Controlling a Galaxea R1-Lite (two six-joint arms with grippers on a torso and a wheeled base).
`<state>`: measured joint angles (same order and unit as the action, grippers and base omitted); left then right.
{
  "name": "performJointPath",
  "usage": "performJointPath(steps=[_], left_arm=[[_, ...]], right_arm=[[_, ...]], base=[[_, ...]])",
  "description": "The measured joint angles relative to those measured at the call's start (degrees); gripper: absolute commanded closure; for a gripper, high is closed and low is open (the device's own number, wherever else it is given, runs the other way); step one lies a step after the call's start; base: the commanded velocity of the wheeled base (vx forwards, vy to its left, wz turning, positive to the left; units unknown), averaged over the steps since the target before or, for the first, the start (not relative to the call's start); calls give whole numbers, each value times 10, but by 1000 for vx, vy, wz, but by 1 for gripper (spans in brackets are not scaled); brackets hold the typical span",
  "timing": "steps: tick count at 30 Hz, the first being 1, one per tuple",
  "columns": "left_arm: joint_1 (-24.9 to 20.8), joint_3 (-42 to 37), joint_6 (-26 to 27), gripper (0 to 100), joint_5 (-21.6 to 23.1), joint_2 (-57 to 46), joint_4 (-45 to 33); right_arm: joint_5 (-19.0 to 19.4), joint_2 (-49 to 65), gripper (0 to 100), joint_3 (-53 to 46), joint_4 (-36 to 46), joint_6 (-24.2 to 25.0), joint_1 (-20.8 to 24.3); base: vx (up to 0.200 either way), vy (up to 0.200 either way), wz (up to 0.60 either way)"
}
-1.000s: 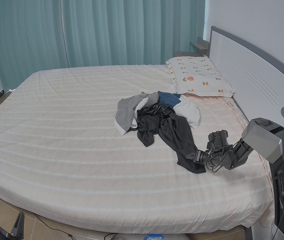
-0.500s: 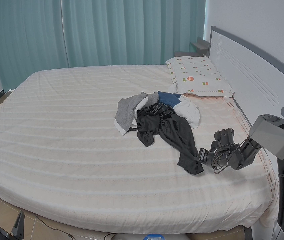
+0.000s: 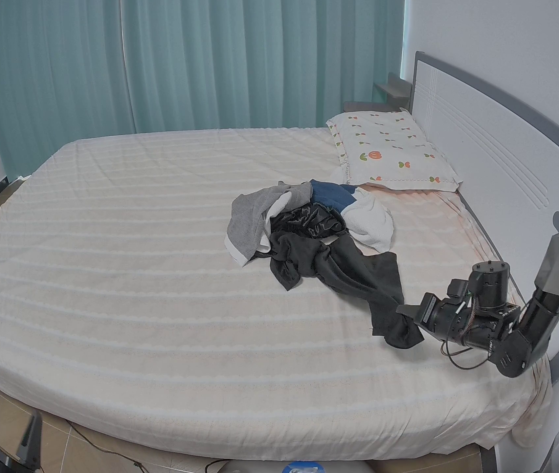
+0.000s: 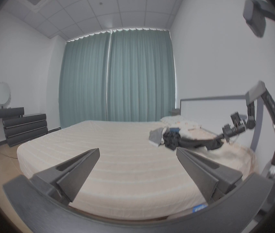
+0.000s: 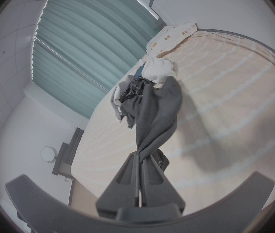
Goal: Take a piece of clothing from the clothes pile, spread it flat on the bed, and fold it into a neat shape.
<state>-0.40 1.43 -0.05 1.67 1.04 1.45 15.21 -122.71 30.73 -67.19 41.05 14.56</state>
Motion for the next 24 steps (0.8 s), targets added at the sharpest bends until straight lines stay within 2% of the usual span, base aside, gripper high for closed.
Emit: performJointPath(steps=[5, 11, 16, 24], left_arm=[[0, 58, -34, 0, -3, 25, 28], [-5, 96, -17, 0, 28, 101, 41], [-9, 108, 20, 0, 56, 182, 48], [-27, 132, 37, 0, 77, 318, 108]], right_arm=[[-1, 53, 100, -86, -69, 9, 9], [-1, 92, 100, -175, -184, 27, 16], [-1, 104, 100, -208, -212, 38, 17], [-2, 106, 100, -221, -218, 43, 17]], base=[[0, 0, 0], [0, 0, 0], [0, 0, 0], [0, 0, 0]])
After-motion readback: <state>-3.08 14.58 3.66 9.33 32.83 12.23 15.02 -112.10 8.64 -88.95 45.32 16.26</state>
